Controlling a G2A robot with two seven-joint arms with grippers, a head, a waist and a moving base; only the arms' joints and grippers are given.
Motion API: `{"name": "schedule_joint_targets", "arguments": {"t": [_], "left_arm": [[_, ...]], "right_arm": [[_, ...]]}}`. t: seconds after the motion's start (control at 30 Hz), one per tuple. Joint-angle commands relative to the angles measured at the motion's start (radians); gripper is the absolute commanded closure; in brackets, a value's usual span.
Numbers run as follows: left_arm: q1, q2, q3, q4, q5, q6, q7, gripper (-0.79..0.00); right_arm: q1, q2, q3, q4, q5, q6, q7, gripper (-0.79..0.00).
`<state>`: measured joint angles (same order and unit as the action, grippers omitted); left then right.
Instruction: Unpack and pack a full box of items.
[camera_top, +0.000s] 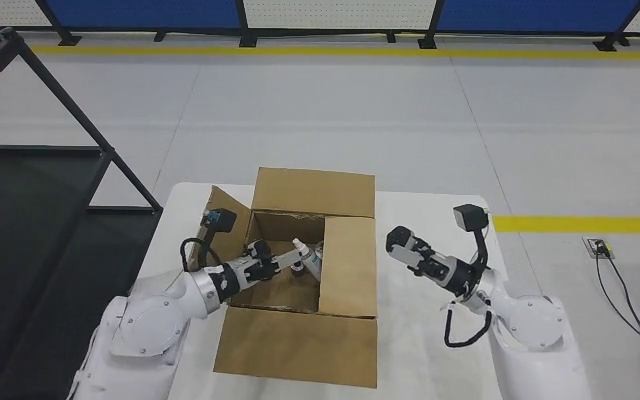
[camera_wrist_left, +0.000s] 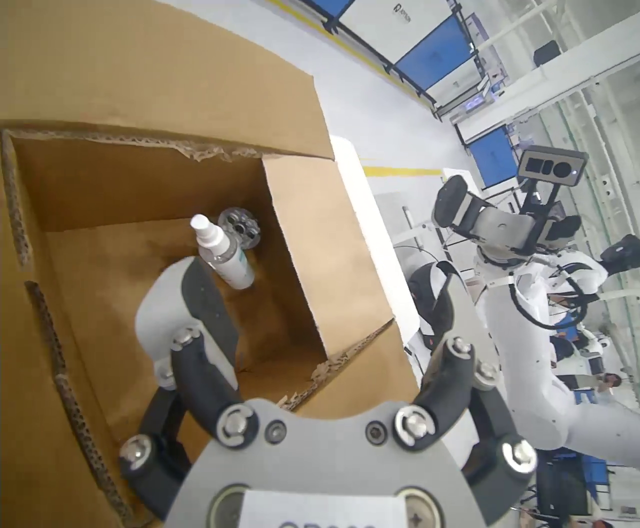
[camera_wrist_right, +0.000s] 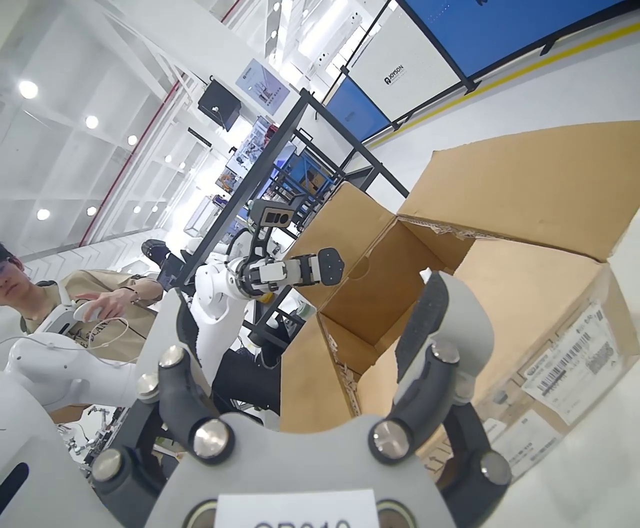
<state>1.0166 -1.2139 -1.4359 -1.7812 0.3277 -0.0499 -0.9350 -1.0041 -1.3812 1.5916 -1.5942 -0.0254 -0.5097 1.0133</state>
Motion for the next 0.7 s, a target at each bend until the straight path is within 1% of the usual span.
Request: {"name": "schedule_joint_targets", "arguments": {"t": [0.0,0.2,0.37,0.67], "left_arm": [[-0.039,-0.001,0.023,0.051,-0.034,0.024,-0.033,-0.785],[-0.129,-0.009,0.105,0.178,-0.060,0.070,-0.053,-0.785],[-0.173,-0.016,0.160,0.257,-0.081,0.078,-0.045,-0.785],[-0.239,-0.036,0.248,0.372,-0.187,0.029,-0.011,-0.785]], "right_arm": [[0.003,0.007,0.010,0.006,0.011,-0.006,0.014,-0.785],[0.013,0.026,0.028,0.036,0.040,-0.027,0.044,-0.785],[0.022,0.039,0.031,0.067,0.055,-0.039,0.047,-0.785],[0.026,0.061,0.033,0.087,0.082,-0.051,0.043,-0.785]]}}
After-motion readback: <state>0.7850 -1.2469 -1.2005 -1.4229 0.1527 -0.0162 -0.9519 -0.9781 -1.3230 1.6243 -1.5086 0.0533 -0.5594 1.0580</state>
